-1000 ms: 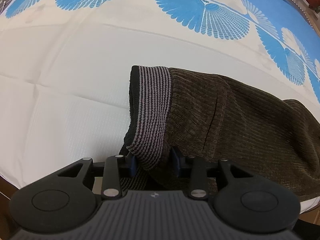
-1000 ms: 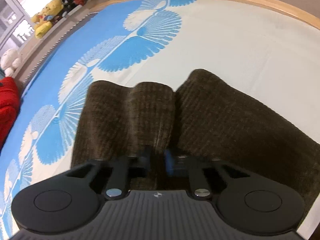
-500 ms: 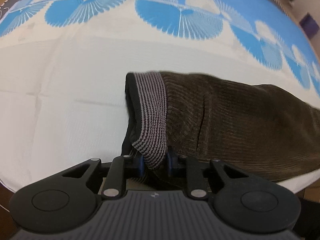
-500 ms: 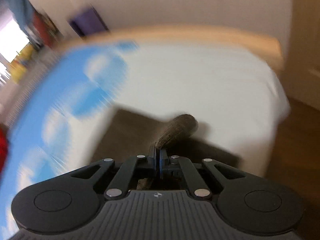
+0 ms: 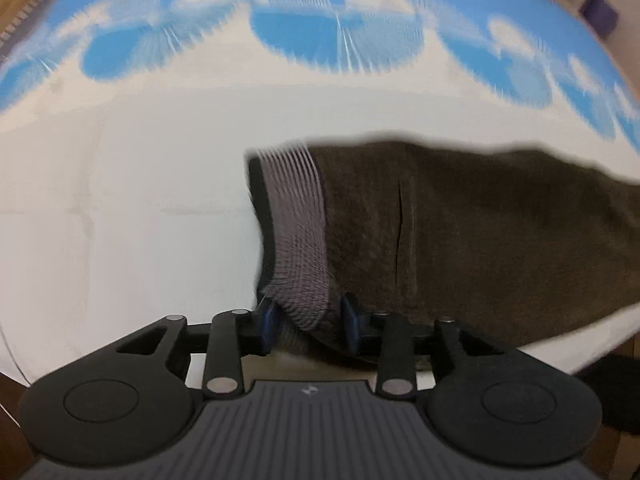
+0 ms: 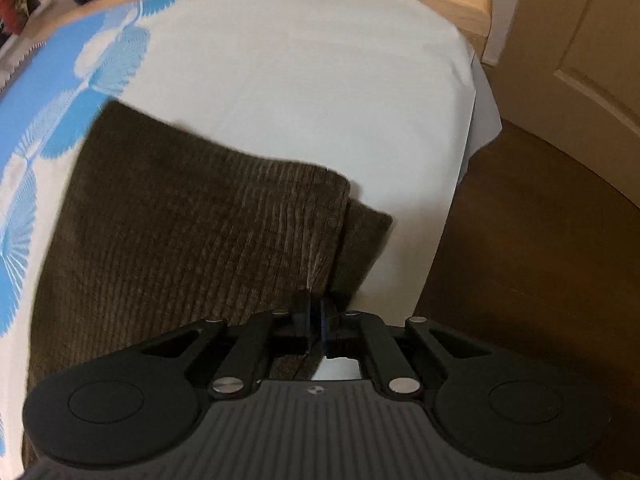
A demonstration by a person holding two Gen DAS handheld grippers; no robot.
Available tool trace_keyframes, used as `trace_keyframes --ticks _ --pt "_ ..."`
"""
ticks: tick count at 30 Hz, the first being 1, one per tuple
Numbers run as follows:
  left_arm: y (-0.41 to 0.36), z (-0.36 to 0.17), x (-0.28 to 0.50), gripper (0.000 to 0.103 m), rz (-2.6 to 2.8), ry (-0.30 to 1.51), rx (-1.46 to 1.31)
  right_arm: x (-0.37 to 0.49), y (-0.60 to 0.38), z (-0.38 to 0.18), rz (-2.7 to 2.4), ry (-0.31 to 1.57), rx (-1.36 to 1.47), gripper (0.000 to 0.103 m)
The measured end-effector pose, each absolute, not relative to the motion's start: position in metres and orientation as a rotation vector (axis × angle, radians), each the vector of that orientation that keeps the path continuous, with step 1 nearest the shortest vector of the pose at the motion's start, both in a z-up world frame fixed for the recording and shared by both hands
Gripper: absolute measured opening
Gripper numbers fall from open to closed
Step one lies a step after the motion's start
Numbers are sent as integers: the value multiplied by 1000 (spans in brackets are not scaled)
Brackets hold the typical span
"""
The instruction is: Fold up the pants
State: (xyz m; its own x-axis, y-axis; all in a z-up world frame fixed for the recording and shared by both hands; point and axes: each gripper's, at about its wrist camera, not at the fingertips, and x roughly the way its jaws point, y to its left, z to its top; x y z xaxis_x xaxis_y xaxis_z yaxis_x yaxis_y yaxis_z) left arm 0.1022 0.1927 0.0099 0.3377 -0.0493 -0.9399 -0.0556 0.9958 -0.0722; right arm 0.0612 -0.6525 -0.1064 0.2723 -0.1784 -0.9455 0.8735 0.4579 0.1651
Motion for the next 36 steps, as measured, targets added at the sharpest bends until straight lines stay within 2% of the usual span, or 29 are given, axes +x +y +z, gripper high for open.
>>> trace_keyframes --ticks 2,4,6,9,10,11,12,13,14,15,16,18,22,24,27,28,30,34,36 --pt "196 27 96 45 38 1122 -74 60 -651 -99 -843 1024 776 16" --pt "193 37 94 45 48 1049 -54 60 -652 -99 -844 1020 764 37" --pt "187 41 96 44 21 1008 -43 63 -650 -106 -812 1047 802 47" --pt "175 28 108 44 -66 1047 -25 66 -651 -123 -766 1109 888 48" --pt "171 10 116 41 -64 1146 1 66 -652 -127 -772 1113 899 49" --pt "166 -8 120 34 -36 1247 35 66 -652 -127 -778 1110 897 49" --pt "163 -30 123 32 13 1357 122 69 -651 -127 -780 1110 880 49" --pt "158 -37 122 33 12 1375 206 70 -650 -127 -782 1111 863 49" --pt "156 -34 123 32 1 1368 212 70 -649 -126 -786 1108 855 49" --pt "160 -27 126 33 14 1358 157 70 -648 -125 -786 1100 858 42" --pt "163 -20 127 33 27 1338 116 70 -648 -124 -781 1088 864 30" --pt "167 1 128 33 29 1222 70 70 -648 -121 -776 1064 873 18" --pt "165 15 143 32 54 1104 2 61 -656 -123 -805 1026 956 16" --pt "159 -2 154 33 100 1153 54 63 -657 -125 -792 1036 953 16" --pt "150 -34 161 41 169 1288 162 72 -651 -125 -745 1073 871 20" --pt "147 -31 163 41 175 1278 174 71 -651 -123 -740 1066 870 24" --pt "143 -18 165 41 177 1236 139 65 -654 -124 -745 1045 916 25" --pt "129 6 165 42 133 1132 114 52 -665 -122 -777 1005 936 44" --pt "118 16 164 44 110 1089 113 49 -669 -119 -777 982 925 44"
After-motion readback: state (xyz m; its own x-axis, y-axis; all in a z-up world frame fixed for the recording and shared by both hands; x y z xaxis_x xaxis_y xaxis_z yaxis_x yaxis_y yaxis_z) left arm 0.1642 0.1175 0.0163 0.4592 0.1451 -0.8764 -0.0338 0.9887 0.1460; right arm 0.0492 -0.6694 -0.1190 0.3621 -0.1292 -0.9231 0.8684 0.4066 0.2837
